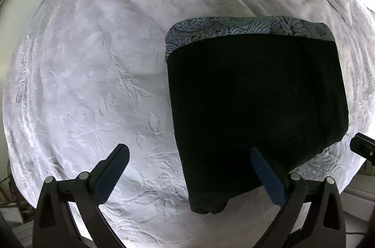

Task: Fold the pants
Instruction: 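Release the folded bundle and open both grippers beside it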

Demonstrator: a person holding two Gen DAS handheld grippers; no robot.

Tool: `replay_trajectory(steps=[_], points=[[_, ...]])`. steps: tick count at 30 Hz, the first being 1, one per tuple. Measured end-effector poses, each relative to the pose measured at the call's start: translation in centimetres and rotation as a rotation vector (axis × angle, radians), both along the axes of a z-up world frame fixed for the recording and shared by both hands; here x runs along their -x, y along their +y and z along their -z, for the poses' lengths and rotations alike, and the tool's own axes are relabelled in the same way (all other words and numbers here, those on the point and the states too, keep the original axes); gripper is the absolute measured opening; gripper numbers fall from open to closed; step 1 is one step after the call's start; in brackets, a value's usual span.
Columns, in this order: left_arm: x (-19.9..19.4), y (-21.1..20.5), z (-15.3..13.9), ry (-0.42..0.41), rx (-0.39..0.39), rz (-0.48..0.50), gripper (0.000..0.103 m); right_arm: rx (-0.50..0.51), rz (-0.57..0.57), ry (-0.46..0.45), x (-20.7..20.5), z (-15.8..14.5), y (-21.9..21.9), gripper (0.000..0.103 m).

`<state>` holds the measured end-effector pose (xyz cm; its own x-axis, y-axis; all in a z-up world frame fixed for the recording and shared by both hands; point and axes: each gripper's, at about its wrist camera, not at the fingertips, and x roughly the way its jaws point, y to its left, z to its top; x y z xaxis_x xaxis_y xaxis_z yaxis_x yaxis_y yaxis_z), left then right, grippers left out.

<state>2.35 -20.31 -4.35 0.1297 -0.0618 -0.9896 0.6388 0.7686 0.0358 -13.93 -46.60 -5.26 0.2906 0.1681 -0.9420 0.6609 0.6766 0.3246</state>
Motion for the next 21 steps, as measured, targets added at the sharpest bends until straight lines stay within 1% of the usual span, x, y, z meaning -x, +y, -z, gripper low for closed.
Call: replay_trajectory(steps=[1,6,13,21], points=[[0.0,-0.1,0.1,0.002,-0.002,0.001,0.103,0.000,-0.002,-0.002,0.0,0.0,-0.1,0.080],[0.0,-0.5,0.5,0.013,-0.013,0.005,0.103,0.009,-0.003,-0.005,0.0,0.1,-0.5,0.080],[-0.2,-0.9,1.1,0.029,-0.023,0.005,0.103,-0.006,-0.001,0.007,0.0,0.6,-1.2,0.081],[-0.8,-1.1,2.3,0.062,-0.021,-0.017,0.103,-0.016,0.003,0.020,0.2,1.5,-1.6,0.081]])
